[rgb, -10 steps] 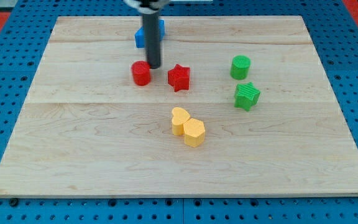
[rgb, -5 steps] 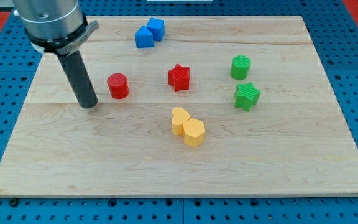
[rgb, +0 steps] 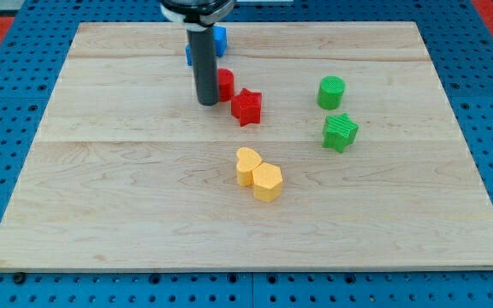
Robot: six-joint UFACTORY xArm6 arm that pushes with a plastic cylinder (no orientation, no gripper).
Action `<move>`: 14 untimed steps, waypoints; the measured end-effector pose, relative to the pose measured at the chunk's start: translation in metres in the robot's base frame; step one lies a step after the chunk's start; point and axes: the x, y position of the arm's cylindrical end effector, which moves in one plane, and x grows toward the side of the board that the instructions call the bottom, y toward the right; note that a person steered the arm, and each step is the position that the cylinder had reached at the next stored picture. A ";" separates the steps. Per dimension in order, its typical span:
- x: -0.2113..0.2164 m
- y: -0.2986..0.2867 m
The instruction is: Push the red circle to the top right of the green circle
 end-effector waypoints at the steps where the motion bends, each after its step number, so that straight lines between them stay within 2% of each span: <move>1: -0.022 0.004; 3: -0.030 -0.018; 4: -0.049 0.001; 6: -0.054 0.066; 8: -0.097 0.067; 9: -0.097 0.102; 11: -0.082 0.079; 12: -0.066 0.089; 14: -0.065 0.122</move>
